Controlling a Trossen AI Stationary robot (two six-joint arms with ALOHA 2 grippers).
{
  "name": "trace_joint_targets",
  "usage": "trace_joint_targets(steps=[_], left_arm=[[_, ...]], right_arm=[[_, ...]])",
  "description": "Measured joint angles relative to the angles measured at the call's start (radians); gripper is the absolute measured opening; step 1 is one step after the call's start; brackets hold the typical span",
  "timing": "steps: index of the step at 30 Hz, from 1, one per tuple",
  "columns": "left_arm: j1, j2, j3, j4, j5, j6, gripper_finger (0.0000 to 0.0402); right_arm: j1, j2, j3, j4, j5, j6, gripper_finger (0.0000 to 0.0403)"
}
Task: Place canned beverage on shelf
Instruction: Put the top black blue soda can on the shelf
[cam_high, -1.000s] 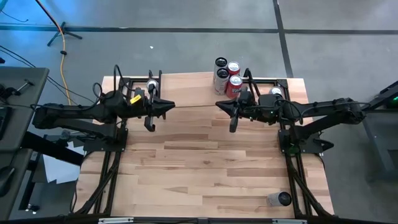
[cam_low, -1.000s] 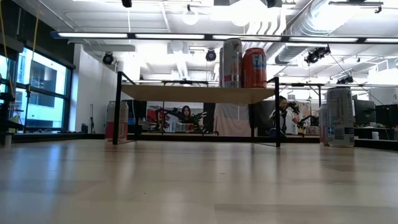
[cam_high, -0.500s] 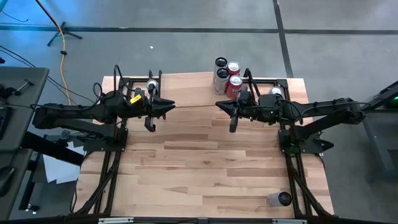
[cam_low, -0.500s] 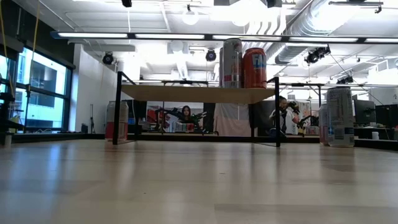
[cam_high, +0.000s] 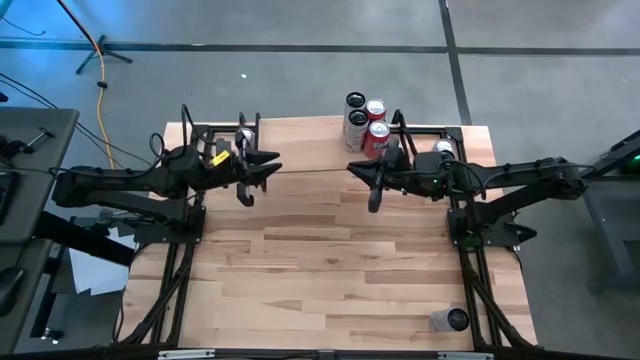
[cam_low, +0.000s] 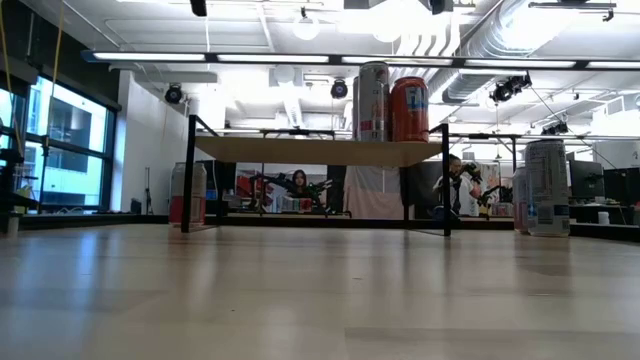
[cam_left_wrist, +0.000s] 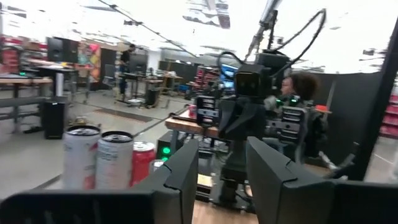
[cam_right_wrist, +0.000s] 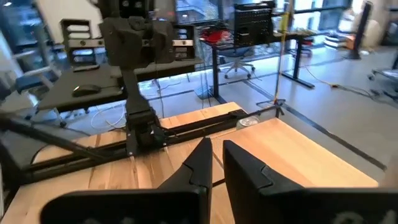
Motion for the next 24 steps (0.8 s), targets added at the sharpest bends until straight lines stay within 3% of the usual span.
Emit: trace_joint_targets(steps=[5, 16, 20, 24], left_arm=[[0.0, -0.01, 0.0, -0.007, -0.036, -0.005, 0.0133], [0.051, -0.082, 0.002, -0.084, 0.002, -0.143, 0.0267], [0.056, -0.087, 0.002, -0.097, 0.023, -0.157, 0.0305], [0.056, -0.089, 0.002, -0.1, 0.024, -0.148, 0.0328]], right_arm=[[0.0, 0.0, 0.0, 0.012, 0.074, 0.072, 0.0093], [0.0, 0.0, 0.0, -0.028, 0.144, 0.176, 0.0332], [0.0, 0.0, 0.0, -0.032, 0.135, 0.206, 0.0374], [0.0, 0.0, 0.0, -0.032, 0.132, 0.218, 0.0384]])
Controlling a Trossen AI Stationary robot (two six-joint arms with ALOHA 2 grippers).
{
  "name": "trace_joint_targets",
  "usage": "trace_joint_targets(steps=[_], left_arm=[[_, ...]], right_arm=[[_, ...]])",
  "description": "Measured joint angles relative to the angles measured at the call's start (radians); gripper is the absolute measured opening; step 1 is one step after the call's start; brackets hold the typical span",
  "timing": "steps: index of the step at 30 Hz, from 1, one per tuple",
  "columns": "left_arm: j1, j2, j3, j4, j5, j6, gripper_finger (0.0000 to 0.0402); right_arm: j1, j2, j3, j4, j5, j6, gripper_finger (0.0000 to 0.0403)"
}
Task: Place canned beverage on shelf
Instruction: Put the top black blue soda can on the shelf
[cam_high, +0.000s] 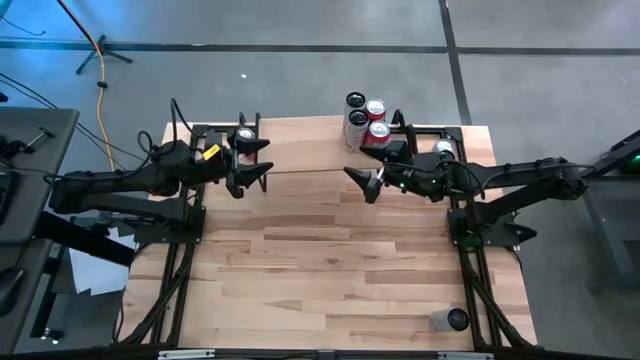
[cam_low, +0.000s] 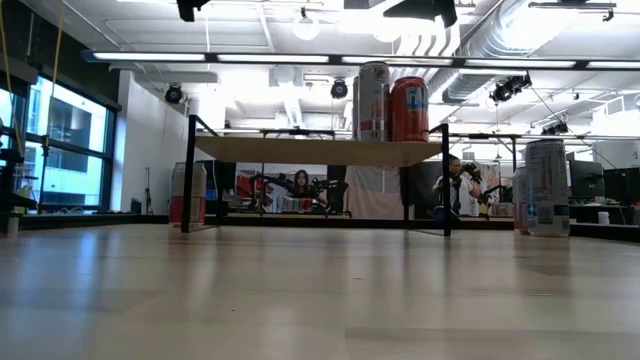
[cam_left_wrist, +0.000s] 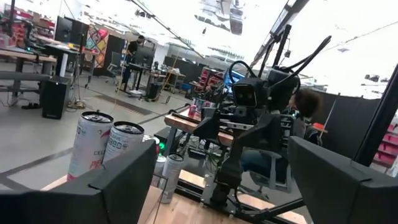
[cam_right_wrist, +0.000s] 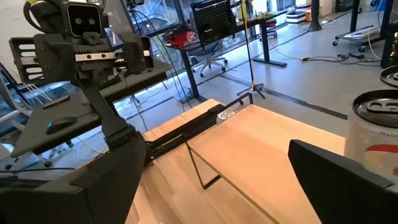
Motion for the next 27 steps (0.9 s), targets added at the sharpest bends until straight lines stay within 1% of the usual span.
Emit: trace_joint_targets(steps=[5, 9, 12, 13, 15, 18, 21, 24, 27], left_arm=[[0.0, 0.0, 0.0, 0.0, 0.0, 0.052, 0.0335], [0.0, 0.0, 0.0, 0.0, 0.0, 0.054, 0.0335], [0.0, 0.0, -0.001, 0.001, 0.0, 0.055, 0.0335], [0.0, 0.0, -0.001, 0.0, 0.0, 0.055, 0.0335], [0.0, 0.0, -0.001, 0.001, 0.0, 0.055, 0.0335], [0.0, 0.0, -0.001, 0.001, -0.001, 0.054, 0.0335], [0.0, 0.0, -0.001, 0.001, -0.001, 0.054, 0.0335], [0.0, 0.0, -0.001, 0.0, -0.001, 0.052, 0.0335], [0.0, 0.0, -0.001, -0.001, -0.001, 0.036, 0.0335]], right_arm=[[0.0, 0.0, 0.0, 0.0, -0.02, 0.0, 0.0385], [0.0, -0.002, 0.0, 0.001, -0.019, 0.019, 0.0385], [-0.013, -0.01, 0.005, -0.017, 0.023, 0.14, 0.0385], [-0.024, -0.013, 0.021, -0.069, 0.051, 0.195, 0.0385], [-0.059, -0.014, 0.084, -0.25, 0.096, 0.309, 0.0385], [-0.128, -0.013, 0.223, -0.61, 0.126, 0.48, 0.0385], [-0.203, -0.006, 0.339, -0.961, 0.147, 0.583, 0.0385], [-0.269, -0.008, 0.393, -1.218, 0.196, 0.684, 0.0385], [-0.321, -0.014, 0.385, -1.396, 0.197, 0.796, 0.0385]])
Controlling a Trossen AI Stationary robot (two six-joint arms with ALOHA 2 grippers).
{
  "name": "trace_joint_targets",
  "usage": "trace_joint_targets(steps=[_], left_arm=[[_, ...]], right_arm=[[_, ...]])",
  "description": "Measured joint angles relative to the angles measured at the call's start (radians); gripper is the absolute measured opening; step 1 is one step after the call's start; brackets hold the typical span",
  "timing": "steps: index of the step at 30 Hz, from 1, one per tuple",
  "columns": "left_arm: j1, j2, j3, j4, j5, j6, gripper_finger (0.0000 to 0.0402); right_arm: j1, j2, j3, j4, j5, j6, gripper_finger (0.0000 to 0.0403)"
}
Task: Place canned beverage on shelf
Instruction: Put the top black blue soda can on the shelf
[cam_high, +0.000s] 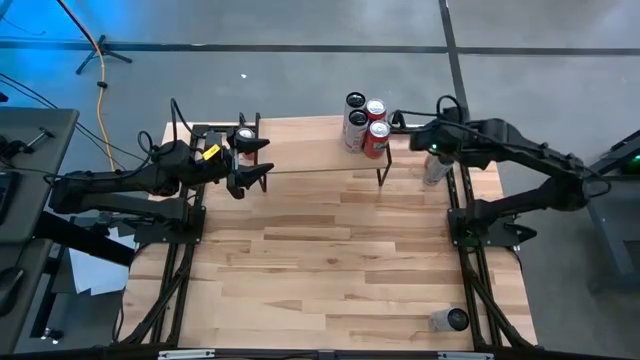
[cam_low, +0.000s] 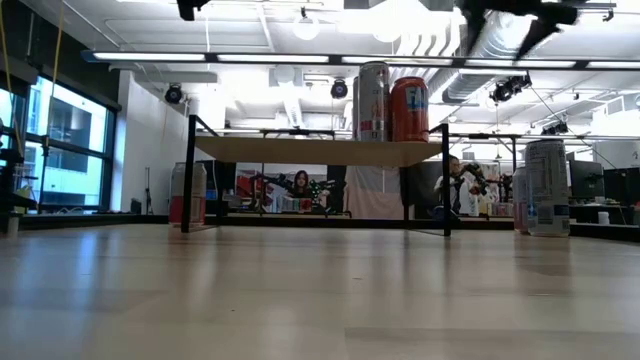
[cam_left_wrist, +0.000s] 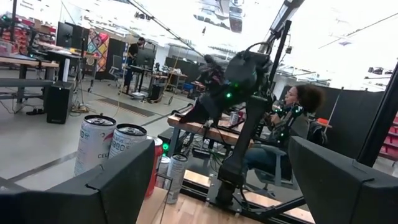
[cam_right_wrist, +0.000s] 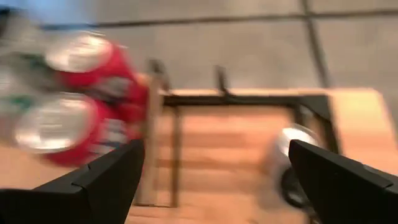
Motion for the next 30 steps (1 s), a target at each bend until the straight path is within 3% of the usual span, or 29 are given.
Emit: trace_joint_targets(steps=[5, 15, 30], left_arm=[[0.0, 0.0, 0.0, 0.0, -0.002, 0.0, 0.0335], [0.0, 0.0, 0.0, -0.002, -0.009, 0.0, 0.0335], [0.0, 0.0, 0.0, -0.002, -0.008, 0.0, 0.0335]], right_arm=[[-0.048, -0.002, -0.118, -0.108, -0.045, 0.129, 0.0385], [-0.211, -0.002, -0.353, 0.043, -0.088, 0.149, 0.0385], [-0.337, -0.003, -0.48, 0.142, -0.125, 0.146, 0.0385]])
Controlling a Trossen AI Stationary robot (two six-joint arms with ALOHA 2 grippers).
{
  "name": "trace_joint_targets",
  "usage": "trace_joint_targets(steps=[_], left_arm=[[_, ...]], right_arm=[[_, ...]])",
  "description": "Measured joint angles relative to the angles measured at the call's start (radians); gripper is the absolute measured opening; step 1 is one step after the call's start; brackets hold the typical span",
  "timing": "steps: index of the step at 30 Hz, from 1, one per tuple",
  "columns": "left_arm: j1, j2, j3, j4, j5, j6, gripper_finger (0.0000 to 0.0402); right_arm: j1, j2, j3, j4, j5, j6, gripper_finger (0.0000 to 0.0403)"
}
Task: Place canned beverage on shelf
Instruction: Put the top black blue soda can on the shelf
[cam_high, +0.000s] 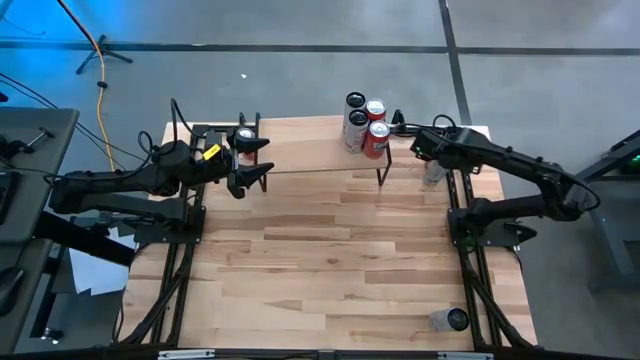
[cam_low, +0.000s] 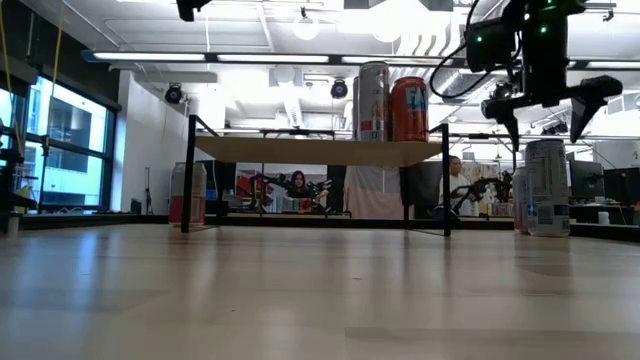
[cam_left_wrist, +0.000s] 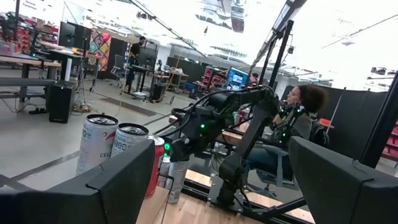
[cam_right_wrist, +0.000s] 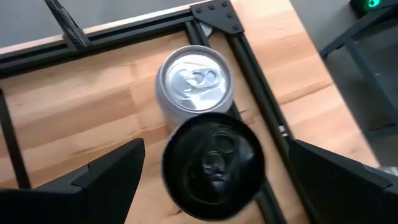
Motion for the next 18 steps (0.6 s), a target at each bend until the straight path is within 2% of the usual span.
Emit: trace_joint_targets(steps=[6, 18], left_arm=[[0.0, 0.0, 0.0, 0.0, 0.0, 0.0, 0.0335], [0.0, 0.0, 0.0, -0.023, 0.0, 0.0, 0.0335]], right_arm=[[-0.014, 0.001, -0.046, 0.036, -0.042, 0.005, 0.0385], [-0.019, 0.001, -0.105, 0.109, -0.044, 0.028, 0.0384]])
